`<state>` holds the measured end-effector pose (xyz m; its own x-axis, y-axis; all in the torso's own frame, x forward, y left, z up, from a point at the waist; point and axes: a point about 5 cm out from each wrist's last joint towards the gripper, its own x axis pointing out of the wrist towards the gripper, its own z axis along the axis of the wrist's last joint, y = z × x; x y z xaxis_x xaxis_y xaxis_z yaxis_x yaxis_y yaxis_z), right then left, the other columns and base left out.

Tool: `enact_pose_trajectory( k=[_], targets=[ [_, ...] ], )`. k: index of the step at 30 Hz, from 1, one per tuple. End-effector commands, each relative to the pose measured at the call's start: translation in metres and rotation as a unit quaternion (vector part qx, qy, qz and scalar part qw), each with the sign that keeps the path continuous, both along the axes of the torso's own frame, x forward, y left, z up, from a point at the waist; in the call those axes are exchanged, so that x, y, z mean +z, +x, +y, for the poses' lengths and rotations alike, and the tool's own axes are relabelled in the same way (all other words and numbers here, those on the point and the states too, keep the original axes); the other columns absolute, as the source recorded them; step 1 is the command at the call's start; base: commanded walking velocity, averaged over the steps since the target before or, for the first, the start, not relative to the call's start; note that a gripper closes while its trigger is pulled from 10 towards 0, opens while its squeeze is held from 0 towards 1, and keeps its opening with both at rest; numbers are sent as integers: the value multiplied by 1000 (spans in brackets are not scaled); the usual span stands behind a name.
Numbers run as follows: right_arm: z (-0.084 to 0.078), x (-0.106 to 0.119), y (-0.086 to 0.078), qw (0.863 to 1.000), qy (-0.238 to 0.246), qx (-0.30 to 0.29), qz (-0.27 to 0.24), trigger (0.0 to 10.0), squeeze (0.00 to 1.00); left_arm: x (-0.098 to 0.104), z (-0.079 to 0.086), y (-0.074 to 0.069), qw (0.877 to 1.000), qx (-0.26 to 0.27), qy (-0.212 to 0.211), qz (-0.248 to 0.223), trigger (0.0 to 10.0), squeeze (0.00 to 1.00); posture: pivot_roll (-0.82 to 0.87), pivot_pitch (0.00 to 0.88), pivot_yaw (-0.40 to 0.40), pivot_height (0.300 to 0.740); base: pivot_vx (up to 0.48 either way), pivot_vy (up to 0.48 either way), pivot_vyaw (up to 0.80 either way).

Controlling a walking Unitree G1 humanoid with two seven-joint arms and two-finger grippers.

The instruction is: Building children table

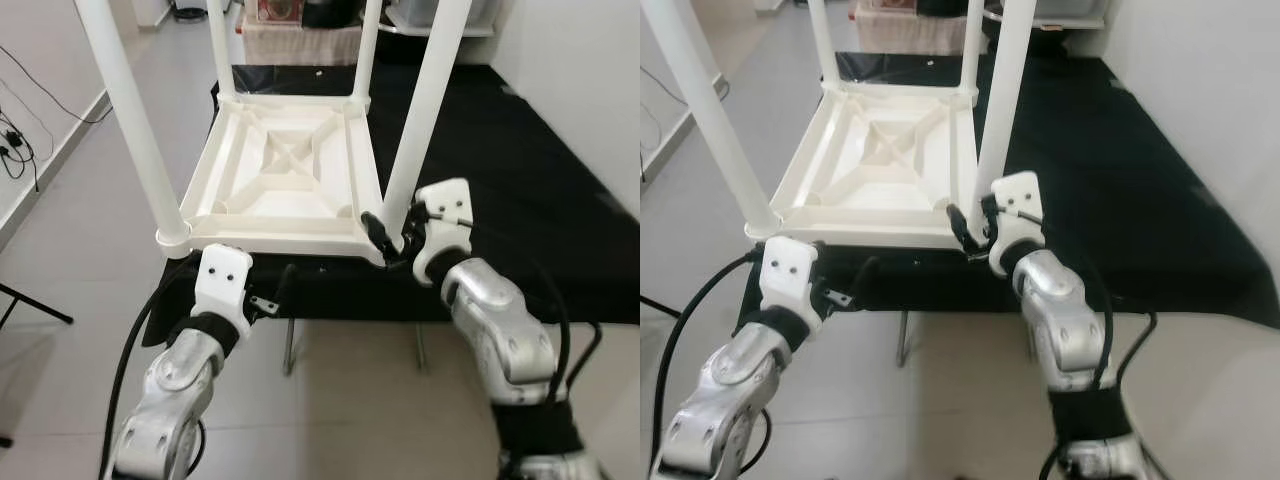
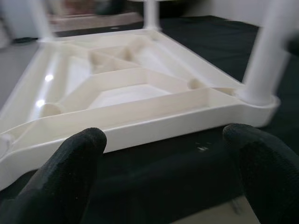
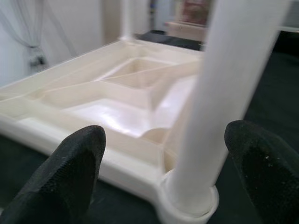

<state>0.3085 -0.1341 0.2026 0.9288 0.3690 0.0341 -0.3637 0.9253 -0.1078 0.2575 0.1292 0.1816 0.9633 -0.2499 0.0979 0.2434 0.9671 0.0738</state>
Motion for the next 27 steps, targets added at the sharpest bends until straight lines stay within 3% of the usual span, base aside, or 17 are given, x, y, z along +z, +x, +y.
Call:
enact_pose_trajectory(
  k=[1, 3, 8, 13, 23, 27],
  targets=[
    [-1, -2, -3, 1000, 4, 11, 6, 10000, 0, -2, -4, -3, 1000, -11, -8, 2, 10000, 0, -24, 102, -39, 740, 0, -480, 0],
    [5, -11, -14, 999, -16, 42, 17, 10000, 0, -2, -4, -4, 1000, -13, -9, 3, 10000, 0, -22, 103, -38, 740, 0, -480, 800],
    [8, -18, -22, 997, -31, 59, 26, 10000, 0, -3, -5, -4, 1000, -11, -8, 4, 10000, 0, -24, 102, -36, 740, 0, -480, 800],
    [13, -26, -30, 995, -47, 78, 35, 10000, 0, -7, -6, -5, 1000, -7, -2, 6, 10000, 0, -23, 102, -32, 740, 0, 0, 800],
    [14, -38, -36, 995, -53, 65, 49, 10000, 0, -25, -3, -12, 999, 7, 25, 25, 10000, 0, -22, 100, -25, 740, 0, 0, 800],
    [11, -38, -33, 998, -28, 29, 54, 10000, 0, -31, -1, -13, 999, 9, 22, 47, 10000, 0, -24, 105, -14, 740, 0, 0, 0]
  ],
)
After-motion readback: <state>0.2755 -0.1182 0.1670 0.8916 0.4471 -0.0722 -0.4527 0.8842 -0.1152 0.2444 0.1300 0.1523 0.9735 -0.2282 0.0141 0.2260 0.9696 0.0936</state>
